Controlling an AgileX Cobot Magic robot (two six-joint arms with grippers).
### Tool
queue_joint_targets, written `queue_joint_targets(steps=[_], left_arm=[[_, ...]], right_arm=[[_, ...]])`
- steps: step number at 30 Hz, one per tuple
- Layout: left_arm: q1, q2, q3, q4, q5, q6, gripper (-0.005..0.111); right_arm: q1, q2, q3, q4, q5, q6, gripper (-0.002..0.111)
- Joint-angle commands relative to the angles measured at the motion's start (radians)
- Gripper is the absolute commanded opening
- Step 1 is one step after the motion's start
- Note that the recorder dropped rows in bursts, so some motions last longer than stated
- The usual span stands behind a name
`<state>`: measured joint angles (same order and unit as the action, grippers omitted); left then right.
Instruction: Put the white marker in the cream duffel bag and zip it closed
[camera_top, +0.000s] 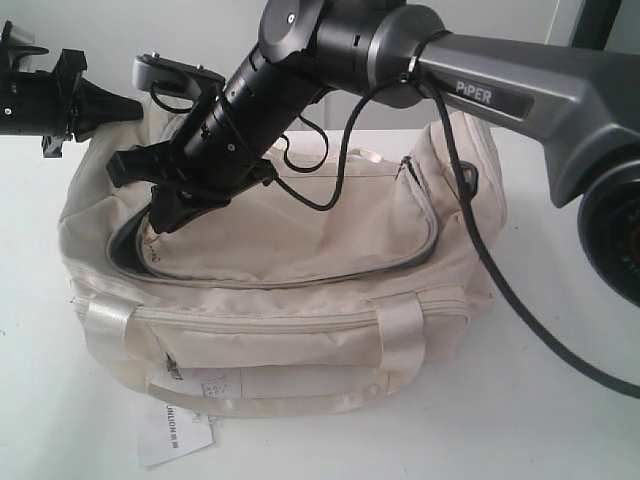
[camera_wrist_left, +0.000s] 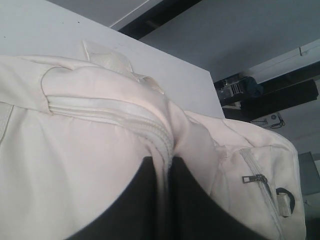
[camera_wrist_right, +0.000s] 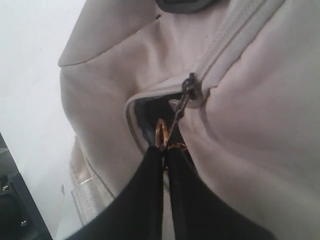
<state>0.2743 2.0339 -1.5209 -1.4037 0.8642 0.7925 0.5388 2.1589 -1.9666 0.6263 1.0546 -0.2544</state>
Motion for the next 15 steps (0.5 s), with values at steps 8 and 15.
queue_joint_targets(steps=[8,15], left_arm=[[0.005,-0.002,-0.007,-0.088,-0.056,-0.011,0.0],[0.005,-0.002,-0.007,-0.092,-0.053,-0.015,0.0]], right_arm=[[0.047,-0.036,0.002,0.034,0.128,-0.041,0.0],[0.049,-0.044,0.002,0.036,0.139,-0.041,0.0]])
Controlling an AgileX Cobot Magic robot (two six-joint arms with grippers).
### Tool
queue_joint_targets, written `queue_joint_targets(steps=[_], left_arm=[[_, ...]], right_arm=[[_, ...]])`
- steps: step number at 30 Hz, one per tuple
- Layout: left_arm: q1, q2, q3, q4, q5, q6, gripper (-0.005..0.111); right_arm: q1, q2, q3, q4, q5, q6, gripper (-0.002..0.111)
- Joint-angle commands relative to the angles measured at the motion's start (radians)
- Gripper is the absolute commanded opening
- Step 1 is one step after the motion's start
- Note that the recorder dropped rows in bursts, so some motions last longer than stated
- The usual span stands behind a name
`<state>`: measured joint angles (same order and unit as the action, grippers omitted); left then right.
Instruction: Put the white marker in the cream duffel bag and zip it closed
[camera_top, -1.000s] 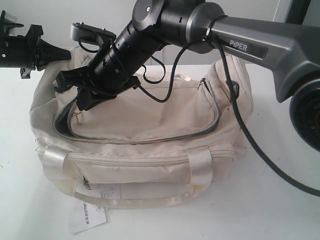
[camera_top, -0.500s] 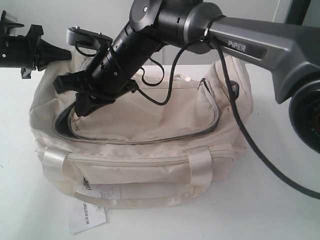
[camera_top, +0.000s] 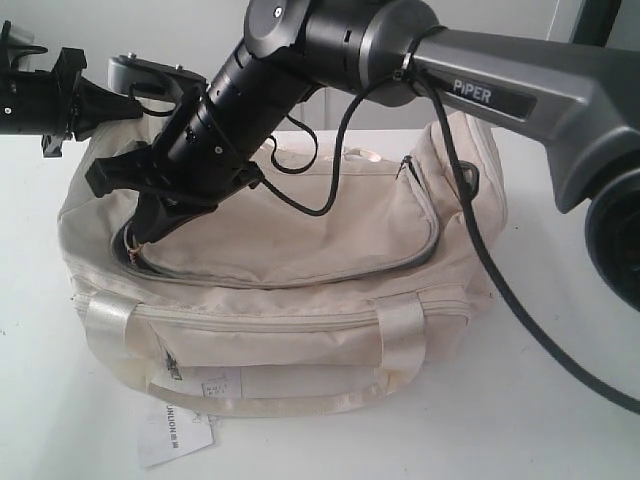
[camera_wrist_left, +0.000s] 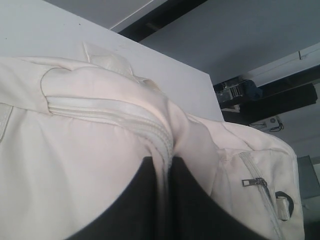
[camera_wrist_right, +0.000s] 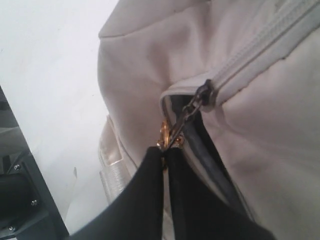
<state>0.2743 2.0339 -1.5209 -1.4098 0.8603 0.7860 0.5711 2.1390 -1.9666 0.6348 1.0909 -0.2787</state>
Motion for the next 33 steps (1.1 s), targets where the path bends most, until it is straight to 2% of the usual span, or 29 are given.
queue_joint_targets(steps=[1,33], left_arm=[[0.005,-0.002,-0.007,-0.086,-0.049,-0.009,0.0],[0.005,-0.002,-0.007,-0.085,-0.049,-0.007,0.0]], right_arm=[[0.016,-0.026,0.002,0.028,0.111,-0.016,0.0],[0.038,-0.033,0.002,0.021,0.13,-0.039,0.0]])
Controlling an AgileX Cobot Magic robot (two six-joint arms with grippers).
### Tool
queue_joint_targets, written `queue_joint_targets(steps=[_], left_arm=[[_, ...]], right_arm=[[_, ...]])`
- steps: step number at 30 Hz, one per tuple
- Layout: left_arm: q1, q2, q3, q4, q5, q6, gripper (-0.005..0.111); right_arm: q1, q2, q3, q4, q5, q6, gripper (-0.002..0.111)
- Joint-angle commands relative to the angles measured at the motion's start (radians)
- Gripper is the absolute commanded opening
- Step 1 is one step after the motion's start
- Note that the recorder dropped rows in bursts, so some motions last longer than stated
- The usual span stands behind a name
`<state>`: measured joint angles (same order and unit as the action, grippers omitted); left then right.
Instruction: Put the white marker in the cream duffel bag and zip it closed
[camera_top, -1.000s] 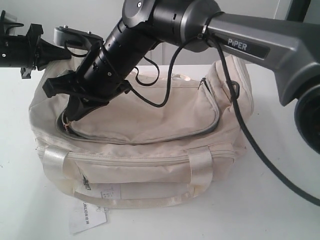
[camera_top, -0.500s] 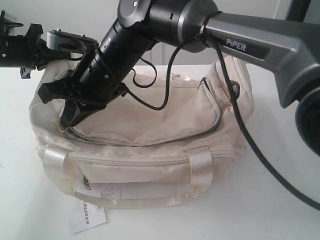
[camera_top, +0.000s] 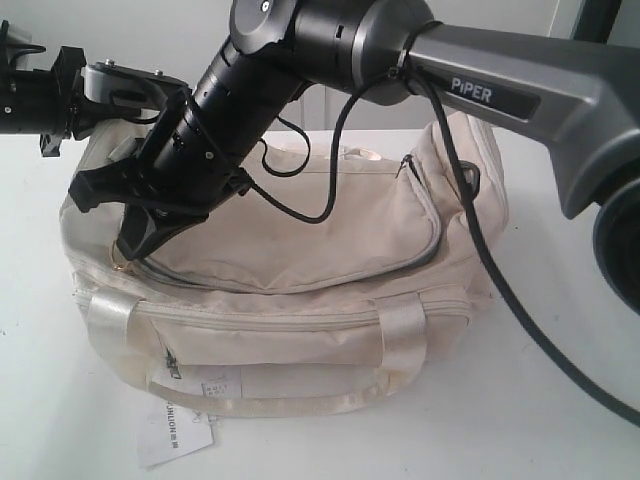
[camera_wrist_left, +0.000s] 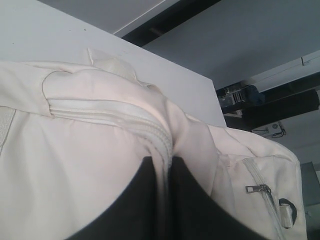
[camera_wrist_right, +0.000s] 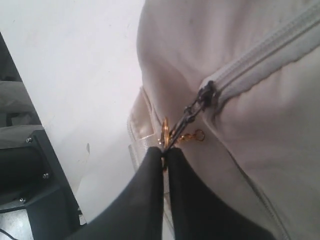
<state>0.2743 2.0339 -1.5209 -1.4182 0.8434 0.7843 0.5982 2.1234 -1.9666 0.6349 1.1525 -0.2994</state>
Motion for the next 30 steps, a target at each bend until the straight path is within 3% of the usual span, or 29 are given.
queue_joint_targets(steps=[1,30], left_arm=[[0.005,-0.002,-0.007,-0.077,-0.032,-0.005,0.0],[0.005,-0.002,-0.007,-0.077,-0.032,-0.003,0.0]], right_arm=[[0.01,-0.018,0.002,0.021,0.069,-0.018,0.0],[0.027,-0.051,0.002,0.017,0.069,-0.022,0.0]])
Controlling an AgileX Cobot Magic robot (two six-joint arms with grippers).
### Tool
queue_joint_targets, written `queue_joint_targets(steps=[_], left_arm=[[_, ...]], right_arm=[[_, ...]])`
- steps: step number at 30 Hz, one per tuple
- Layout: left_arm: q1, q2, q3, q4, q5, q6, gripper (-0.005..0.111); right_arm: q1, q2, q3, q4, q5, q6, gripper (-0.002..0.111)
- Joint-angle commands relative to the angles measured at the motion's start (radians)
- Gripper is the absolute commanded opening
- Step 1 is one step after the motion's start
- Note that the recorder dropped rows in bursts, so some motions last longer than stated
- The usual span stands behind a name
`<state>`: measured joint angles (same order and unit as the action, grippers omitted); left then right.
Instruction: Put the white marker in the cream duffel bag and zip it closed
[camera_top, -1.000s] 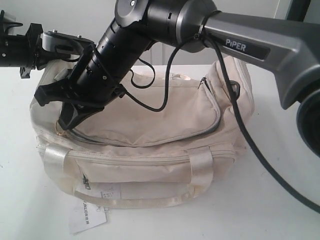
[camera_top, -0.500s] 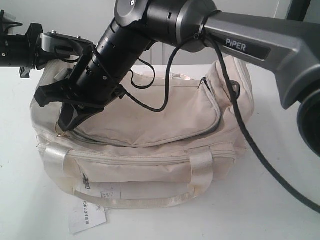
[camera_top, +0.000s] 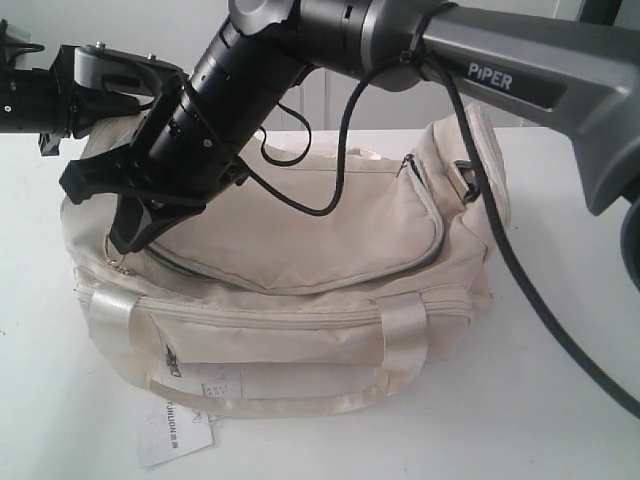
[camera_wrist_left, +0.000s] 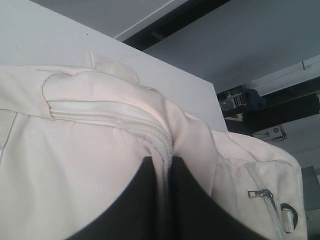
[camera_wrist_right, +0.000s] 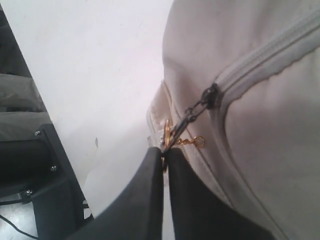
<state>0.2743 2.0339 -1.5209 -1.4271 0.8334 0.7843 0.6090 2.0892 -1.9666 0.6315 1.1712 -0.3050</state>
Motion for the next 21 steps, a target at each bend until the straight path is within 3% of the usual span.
queue_joint_targets(steps=[1,21], left_arm=[[0.005,-0.002,-0.007,-0.068,-0.022,-0.003,0.0],[0.042,-0.002,-0.007,-0.068,0.006,0.0,0.0]], right_arm=[[0.015,-0.016,0.002,0.019,0.05,-0.016,0.0],[0.031,-0.036,0.021,-0.088,0.05,0.013,0.0]])
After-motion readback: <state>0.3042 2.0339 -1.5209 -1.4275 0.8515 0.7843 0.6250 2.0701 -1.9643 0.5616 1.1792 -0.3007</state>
